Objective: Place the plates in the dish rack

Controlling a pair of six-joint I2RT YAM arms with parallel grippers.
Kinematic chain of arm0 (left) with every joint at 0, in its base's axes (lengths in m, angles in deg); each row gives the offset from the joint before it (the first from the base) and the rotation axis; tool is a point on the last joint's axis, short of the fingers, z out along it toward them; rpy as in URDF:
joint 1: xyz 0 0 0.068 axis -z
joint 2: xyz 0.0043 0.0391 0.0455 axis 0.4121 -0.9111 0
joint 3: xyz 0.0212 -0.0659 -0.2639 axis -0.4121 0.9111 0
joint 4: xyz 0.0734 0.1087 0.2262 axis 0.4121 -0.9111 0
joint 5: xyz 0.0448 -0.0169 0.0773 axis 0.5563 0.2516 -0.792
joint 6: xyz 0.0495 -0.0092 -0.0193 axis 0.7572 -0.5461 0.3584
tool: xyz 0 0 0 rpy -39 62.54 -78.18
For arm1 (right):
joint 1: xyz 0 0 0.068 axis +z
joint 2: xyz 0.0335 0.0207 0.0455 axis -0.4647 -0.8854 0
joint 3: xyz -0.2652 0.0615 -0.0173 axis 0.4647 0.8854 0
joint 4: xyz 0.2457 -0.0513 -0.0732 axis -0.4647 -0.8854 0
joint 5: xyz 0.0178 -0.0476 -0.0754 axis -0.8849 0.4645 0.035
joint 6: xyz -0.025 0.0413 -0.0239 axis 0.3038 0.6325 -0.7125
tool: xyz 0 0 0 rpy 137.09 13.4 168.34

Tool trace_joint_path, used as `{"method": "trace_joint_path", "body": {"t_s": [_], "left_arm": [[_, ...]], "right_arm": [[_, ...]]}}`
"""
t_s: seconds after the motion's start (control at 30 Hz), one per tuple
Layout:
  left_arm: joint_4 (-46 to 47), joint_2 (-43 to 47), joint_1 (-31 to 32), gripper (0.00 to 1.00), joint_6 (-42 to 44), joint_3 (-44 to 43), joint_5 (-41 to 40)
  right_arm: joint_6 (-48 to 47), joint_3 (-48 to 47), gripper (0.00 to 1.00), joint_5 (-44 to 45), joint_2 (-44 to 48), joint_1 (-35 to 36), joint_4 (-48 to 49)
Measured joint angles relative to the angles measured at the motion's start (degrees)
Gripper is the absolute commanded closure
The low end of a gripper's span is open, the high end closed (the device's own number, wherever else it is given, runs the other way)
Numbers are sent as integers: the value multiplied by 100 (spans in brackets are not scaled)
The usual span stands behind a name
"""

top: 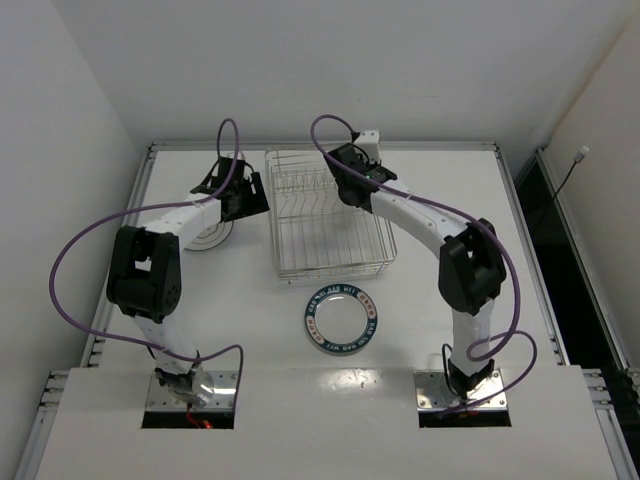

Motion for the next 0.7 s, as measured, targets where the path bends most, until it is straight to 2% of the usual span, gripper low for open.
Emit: {"method": "trace_joint_path", "body": {"t_s": [0.1, 0.23, 0.27, 0.33, 0.37, 0.47, 0.57, 0.63, 0.7], "left_arm": [[0, 0, 0, 33, 0, 0, 9], [-2, 0, 0, 33, 0, 0, 15], [-2, 0, 0, 33, 0, 0, 17], [0, 0, 0, 33, 0, 0, 17], [0, 0, 0, 33, 0, 0, 24], [-2, 0, 2, 33, 0, 0, 28], [-4, 0, 2, 33, 0, -9, 35], [-7, 0, 2, 33, 0, -28, 35], [-2, 0, 2, 33, 0, -42, 39]], "right_arm": [[94, -74, 98, -168, -160, -28, -83], [181, -138, 81, -317, -278, -76, -162], [177, -160, 73, -363, -278, -76, -223], [127, -284, 66, -424, -275, -87, -385], [107, -380, 58, -442, -275, -101, -509], [2, -774, 43, -437, -205, -125, -922], [-57, -852, 39, -540, 293, -164, -1469], [-46, -673, 39, -920, 916, -238, -1735], [48, 258, 35, -1716, 2011, -372, -1478]]}}
